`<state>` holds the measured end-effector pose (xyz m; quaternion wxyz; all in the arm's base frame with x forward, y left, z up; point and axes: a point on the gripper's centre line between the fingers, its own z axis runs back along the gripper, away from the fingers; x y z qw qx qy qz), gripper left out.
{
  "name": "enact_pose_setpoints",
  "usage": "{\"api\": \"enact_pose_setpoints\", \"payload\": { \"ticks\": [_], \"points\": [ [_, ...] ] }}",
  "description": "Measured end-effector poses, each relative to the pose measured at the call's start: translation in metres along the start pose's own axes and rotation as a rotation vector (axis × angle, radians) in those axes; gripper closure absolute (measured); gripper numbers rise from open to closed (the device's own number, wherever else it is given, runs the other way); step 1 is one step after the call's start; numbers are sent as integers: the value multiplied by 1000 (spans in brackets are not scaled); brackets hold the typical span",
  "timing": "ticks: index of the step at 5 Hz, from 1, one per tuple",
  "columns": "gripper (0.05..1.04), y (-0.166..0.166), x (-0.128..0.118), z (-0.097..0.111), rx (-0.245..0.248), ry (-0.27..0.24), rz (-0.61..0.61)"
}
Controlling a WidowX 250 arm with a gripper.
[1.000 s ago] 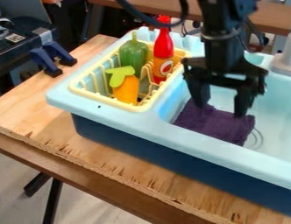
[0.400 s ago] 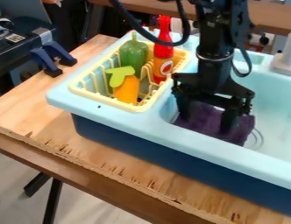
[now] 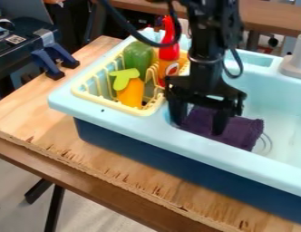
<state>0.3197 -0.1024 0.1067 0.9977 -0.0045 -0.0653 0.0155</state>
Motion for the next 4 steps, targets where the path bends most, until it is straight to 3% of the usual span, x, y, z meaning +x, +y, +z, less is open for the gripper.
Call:
{"api": "enact_pose_setpoints", "payload": {
  "ticks": [2, 3, 4],
  "points": [
    [82, -20, 5, -22, -46, 0, 26],
    [82, -36, 11, -32, -78, 23, 49],
    [82, -59, 16, -34, -122, 22, 38]
  ]
}}
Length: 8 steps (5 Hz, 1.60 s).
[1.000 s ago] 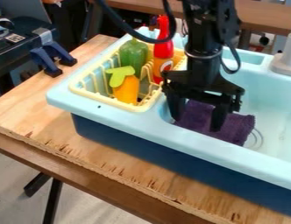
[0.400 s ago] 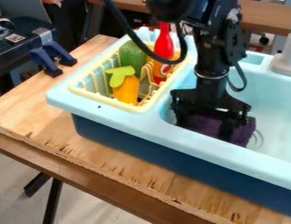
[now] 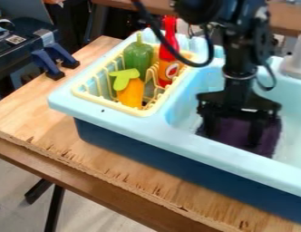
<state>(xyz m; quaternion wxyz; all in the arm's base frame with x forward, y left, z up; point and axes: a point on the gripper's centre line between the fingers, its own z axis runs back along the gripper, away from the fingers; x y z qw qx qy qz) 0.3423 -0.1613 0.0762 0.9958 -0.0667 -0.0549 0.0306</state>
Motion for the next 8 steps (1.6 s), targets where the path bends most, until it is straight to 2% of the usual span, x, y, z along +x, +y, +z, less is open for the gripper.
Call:
{"api": "enact_pose_setpoints", "payload": {
  "ticks": [1, 2, 3, 4, 5, 6, 7, 8],
  "points": [
    [82, -27, -3, -4, -6, 12, -56],
    [82, -36, -2, -9, -17, 35, -95],
    [81, -44, -2, -12, -57, 51, -167],
    [81, -49, -10, -15, -172, 40, -219],
    [81, -51, -12, -11, -334, -16, -282],
    [81, -60, -10, -9, -385, -30, -332],
    [81, -54, -8, -9, -331, -20, -312],
    [82, -47, -14, 2, -170, -28, -322]
  ]
}}
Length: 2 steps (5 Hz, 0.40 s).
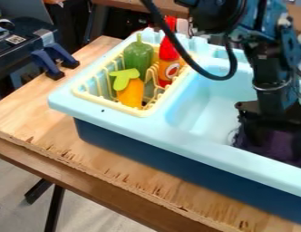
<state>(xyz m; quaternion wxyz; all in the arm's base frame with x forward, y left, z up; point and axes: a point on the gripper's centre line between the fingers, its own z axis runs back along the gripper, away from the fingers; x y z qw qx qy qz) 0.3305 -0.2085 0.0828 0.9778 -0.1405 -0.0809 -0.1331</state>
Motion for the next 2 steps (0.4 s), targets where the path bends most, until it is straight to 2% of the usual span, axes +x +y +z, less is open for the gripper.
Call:
{"api": "enact_pose_setpoints", "payload": {
  "ticks": [1, 2],
  "points": [
    [82, -5, -23, 28, 179, 49, 42],
    [82, -13, -30, 85, 228, -37, 60]
  ]
}}
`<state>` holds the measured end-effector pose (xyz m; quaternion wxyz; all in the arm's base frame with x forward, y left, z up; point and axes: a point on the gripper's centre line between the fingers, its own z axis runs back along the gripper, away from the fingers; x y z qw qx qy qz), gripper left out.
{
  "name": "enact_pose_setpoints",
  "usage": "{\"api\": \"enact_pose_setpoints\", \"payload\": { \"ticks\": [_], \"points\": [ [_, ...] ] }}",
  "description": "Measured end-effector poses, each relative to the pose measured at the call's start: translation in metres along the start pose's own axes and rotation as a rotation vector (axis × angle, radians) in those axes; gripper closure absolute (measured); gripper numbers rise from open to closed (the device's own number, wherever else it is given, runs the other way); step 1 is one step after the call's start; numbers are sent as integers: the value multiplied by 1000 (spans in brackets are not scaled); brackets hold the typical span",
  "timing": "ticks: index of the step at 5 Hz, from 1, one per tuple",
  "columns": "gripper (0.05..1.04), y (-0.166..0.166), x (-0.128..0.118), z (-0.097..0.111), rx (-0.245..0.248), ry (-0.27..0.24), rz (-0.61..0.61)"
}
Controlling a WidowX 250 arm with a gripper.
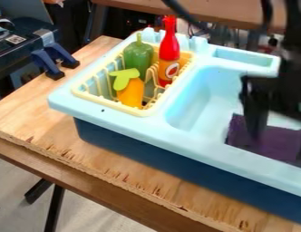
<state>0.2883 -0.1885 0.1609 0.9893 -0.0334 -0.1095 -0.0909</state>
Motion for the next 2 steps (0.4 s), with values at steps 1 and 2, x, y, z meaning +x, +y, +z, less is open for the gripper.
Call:
{"api": "enact_pose_setpoints", "payload": {
  "ticks": [1, 2],
  "points": [
    [82, 7, -10, 48, 0, -69, 32],
    [82, 16, -14, 68, -11, -96, 64]
  ]
}}
